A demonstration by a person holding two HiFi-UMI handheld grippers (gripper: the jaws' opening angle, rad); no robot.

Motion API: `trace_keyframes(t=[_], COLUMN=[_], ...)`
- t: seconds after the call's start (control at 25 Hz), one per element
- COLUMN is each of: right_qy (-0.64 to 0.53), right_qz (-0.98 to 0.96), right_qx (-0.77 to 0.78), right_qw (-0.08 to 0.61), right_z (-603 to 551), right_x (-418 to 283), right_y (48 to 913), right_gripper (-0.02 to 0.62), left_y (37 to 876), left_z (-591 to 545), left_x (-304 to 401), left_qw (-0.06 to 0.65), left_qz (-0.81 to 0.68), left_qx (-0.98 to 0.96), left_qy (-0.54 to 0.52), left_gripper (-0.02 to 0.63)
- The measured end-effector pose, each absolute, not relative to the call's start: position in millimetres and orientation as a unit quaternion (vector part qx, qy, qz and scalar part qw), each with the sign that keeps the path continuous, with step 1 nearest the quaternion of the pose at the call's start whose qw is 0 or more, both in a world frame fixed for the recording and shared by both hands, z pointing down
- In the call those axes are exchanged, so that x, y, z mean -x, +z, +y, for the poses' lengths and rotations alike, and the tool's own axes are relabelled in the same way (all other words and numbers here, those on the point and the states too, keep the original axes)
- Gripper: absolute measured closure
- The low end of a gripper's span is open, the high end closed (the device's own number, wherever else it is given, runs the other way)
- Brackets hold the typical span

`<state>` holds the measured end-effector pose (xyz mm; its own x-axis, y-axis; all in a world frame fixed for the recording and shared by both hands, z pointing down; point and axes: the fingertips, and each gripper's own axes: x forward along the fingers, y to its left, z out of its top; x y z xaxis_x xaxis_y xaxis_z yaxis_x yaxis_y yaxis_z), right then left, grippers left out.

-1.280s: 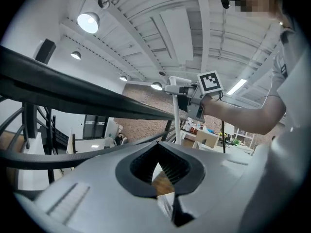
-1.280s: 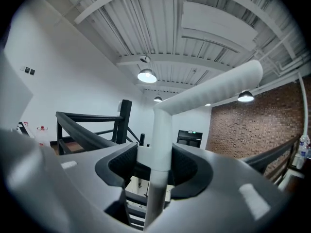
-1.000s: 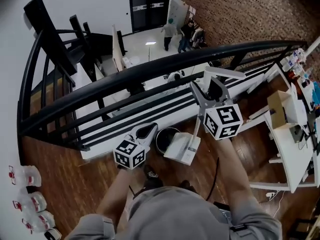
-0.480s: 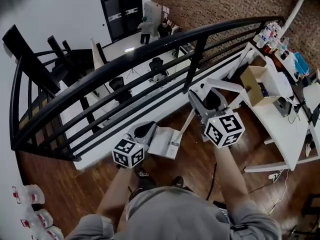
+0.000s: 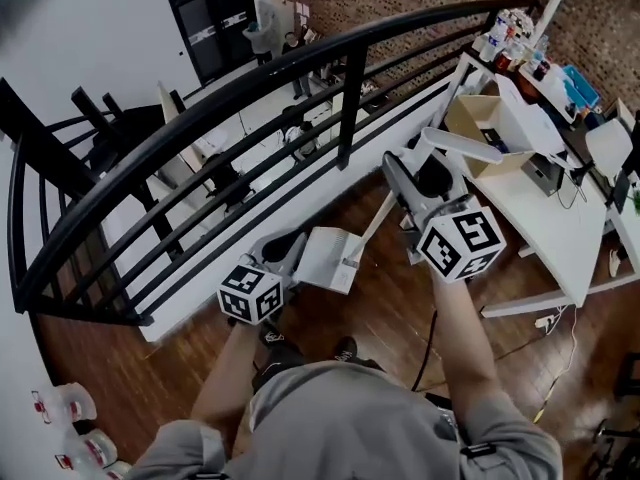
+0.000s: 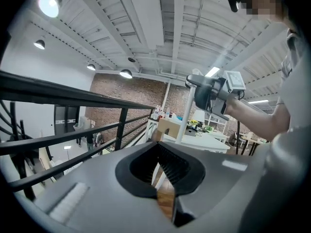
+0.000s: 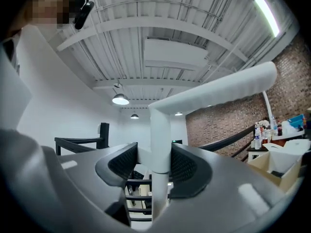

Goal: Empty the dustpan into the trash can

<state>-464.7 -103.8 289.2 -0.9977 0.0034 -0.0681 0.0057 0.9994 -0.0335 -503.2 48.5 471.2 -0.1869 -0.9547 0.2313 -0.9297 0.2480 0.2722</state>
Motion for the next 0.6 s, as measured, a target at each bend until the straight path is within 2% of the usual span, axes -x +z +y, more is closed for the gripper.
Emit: trace_keyframes(t=[0.6], right_qy=[-0.04], right_qz=[0.991], right_qx=[0.121], right_qw=[-0.04], right_z=[-200.2], right_x=[379.7], right_y=[395.3], right_gripper=[0.439], left_y=[499.7], left_z=[-17.7], left_x=[439.0], left_qw=[0.215], left_qz=[-0.715], left_qx=[-0.665], left_qy=[-0.006], left_gripper=[0.6])
